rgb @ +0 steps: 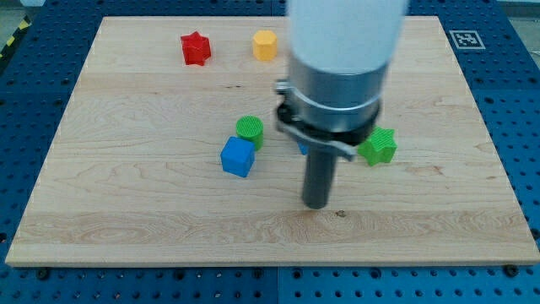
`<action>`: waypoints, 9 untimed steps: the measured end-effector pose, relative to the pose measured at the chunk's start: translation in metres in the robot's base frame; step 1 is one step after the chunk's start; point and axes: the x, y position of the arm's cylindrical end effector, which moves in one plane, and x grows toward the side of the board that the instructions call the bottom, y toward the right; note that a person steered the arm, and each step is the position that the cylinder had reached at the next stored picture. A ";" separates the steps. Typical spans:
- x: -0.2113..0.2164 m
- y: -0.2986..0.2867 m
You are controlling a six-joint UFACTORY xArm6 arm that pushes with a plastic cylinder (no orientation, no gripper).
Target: Separate the cube from the green circle
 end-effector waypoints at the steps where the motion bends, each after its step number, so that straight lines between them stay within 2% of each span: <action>1: -0.008 0.006; 4: -0.023 -0.060; 8: -0.039 -0.093; 9: -0.040 -0.131</action>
